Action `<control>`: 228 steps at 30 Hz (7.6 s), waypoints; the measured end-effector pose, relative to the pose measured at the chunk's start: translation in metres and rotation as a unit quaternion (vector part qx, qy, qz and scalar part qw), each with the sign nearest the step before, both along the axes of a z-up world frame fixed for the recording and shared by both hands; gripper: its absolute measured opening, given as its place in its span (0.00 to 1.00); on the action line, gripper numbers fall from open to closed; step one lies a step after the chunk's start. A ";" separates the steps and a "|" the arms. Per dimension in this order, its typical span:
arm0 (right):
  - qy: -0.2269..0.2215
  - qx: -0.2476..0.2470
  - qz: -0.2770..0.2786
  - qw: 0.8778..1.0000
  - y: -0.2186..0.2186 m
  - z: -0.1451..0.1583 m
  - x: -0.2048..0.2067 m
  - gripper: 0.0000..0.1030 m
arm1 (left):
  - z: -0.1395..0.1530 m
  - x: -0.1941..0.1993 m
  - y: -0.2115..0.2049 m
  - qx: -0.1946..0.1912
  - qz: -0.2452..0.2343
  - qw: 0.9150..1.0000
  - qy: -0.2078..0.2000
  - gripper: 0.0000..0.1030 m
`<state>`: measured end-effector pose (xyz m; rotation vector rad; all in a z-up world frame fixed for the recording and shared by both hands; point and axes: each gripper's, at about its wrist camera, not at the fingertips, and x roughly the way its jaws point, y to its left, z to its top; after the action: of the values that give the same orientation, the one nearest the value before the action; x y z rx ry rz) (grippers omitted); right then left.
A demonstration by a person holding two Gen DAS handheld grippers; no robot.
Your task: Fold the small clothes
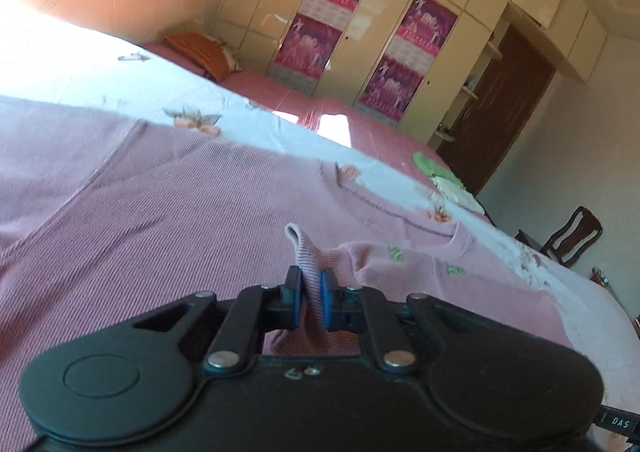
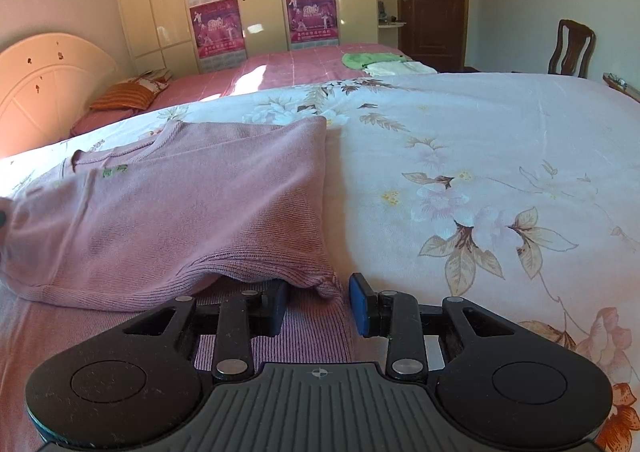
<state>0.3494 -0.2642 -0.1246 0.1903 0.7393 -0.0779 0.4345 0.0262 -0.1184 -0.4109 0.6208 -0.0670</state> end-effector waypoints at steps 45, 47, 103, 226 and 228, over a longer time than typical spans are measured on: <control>0.015 0.003 0.059 0.998 0.002 0.004 0.009 0.18 | 0.017 0.018 0.005 0.087 -0.103 0.991 0.015 0.12; 0.021 -0.014 0.071 0.997 0.005 0.007 0.011 0.18 | 0.006 0.018 0.011 0.084 -0.102 0.990 0.039 0.23; 0.003 -0.119 0.122 0.985 0.008 -0.002 0.031 0.18 | 0.014 -0.022 -0.050 0.217 -0.153 0.964 -0.017 0.56; 0.015 0.140 0.069 0.988 0.078 0.016 0.039 0.05 | 0.028 -0.078 0.109 0.182 -0.012 0.982 0.047 0.26; -0.025 0.117 0.041 0.992 0.070 0.031 0.029 0.05 | 0.045 -0.093 0.114 0.169 -0.017 0.985 0.009 0.38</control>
<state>0.3781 -0.1938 -0.0937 0.3839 0.7055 0.0914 0.3419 0.1403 -0.0729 -0.0728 0.6436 0.0092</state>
